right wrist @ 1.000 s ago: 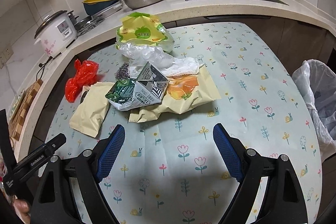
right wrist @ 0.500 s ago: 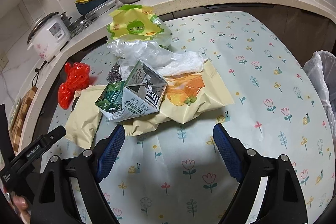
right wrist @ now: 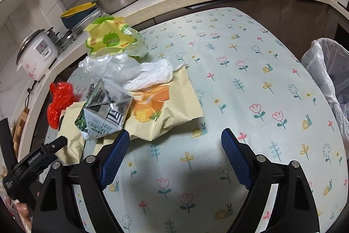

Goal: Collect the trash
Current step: 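Grasp the plain beige bag with the left tool while the right tool grasps the printed snack bag, then lift and carry both beige bags in both tools over the bin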

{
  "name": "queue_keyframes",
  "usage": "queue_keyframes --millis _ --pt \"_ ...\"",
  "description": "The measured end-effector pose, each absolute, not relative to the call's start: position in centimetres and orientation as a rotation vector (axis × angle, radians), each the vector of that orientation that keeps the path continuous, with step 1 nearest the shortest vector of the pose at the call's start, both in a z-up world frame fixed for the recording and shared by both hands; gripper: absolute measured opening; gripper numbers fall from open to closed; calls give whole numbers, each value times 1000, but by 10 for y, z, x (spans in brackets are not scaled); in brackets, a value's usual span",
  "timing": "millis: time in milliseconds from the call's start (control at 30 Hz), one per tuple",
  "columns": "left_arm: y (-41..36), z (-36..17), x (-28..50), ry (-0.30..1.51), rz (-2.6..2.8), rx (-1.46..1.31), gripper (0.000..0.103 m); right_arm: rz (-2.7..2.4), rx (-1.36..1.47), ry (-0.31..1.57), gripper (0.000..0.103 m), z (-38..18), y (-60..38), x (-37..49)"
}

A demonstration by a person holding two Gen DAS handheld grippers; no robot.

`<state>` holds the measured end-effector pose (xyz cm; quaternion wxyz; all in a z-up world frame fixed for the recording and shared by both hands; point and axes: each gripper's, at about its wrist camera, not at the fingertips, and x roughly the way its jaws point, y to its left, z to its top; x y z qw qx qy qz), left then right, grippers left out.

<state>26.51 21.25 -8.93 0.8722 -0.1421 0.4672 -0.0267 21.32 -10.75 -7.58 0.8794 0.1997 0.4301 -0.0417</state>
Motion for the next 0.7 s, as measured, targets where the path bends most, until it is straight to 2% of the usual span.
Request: queue_keyframes --millis 100,300,400,433,500,567,667,700 --pt "211 -89 265 971 -63 -309 65 -76 460 894 82 -80 -117 218" --pt "201 -84 262 960 -77 -287 60 -35 510 906 66 -90 -120 234" --pt "198 -83 260 963 -79 -287 60 -14 524 906 55 -93 -121 241" --pt "197 -82 260 964 -79 -286 59 -4 529 910 46 -94 -120 244" --pt "194 -81 257 965 -74 -283 59 10 538 911 41 -94 -120 245" --pt "192 -79 254 965 -64 -274 59 27 541 907 26 -92 -119 243" --pt "187 -75 248 966 -57 -263 59 25 540 894 18 -87 -119 235" --pt "185 -74 245 966 -55 -261 59 22 536 887 18 -84 -118 231"
